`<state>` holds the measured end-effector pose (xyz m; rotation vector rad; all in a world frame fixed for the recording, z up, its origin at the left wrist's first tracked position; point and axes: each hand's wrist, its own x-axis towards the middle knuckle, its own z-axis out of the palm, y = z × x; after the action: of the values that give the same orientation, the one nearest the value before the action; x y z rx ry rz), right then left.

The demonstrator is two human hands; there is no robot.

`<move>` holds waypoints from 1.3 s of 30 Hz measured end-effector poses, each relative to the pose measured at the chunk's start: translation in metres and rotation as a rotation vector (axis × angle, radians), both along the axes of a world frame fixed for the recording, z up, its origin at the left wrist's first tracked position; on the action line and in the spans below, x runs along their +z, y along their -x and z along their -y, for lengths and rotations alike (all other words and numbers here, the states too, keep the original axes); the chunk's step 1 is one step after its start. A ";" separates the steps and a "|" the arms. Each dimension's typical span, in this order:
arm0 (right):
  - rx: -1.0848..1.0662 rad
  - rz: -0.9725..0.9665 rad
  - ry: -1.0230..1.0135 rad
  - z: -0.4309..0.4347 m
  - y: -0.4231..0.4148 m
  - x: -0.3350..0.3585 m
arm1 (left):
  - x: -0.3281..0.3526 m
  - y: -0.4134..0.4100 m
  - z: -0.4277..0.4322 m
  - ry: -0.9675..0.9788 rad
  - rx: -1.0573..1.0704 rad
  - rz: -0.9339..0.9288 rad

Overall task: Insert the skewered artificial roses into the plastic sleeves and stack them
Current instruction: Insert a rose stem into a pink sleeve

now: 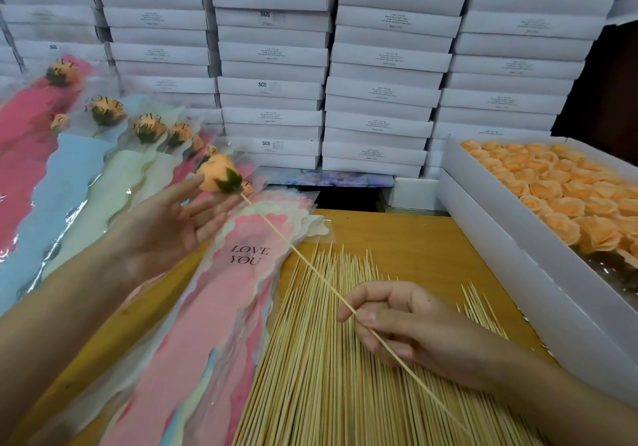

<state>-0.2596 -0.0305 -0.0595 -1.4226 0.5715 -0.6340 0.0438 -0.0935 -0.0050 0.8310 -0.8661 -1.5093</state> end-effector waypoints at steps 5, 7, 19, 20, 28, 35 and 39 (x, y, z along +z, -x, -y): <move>-0.149 0.055 0.055 0.006 0.005 -0.002 | -0.010 -0.012 0.008 0.043 0.061 0.419; -0.238 0.087 0.074 0.009 0.007 -0.004 | -0.026 -0.014 0.011 0.141 0.203 0.925; -0.596 0.187 0.123 0.017 0.011 -0.013 | -0.063 -0.014 0.015 0.207 0.235 1.875; -0.599 0.180 0.125 0.017 0.011 -0.014 | -0.063 -0.015 0.015 0.211 0.261 1.888; -0.611 0.174 0.124 0.018 0.012 -0.017 | -0.058 -0.013 0.011 0.288 0.369 1.752; -0.617 0.153 0.133 0.018 0.012 -0.016 | -0.058 -0.016 0.015 0.345 0.376 1.407; -0.618 0.148 0.132 0.017 0.011 -0.015 | -0.054 -0.019 0.017 0.292 0.335 1.325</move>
<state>-0.2703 -0.0476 -0.0747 -1.3016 0.8717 -1.2761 0.0623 -0.1103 -0.0593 1.6601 -1.7079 -0.3581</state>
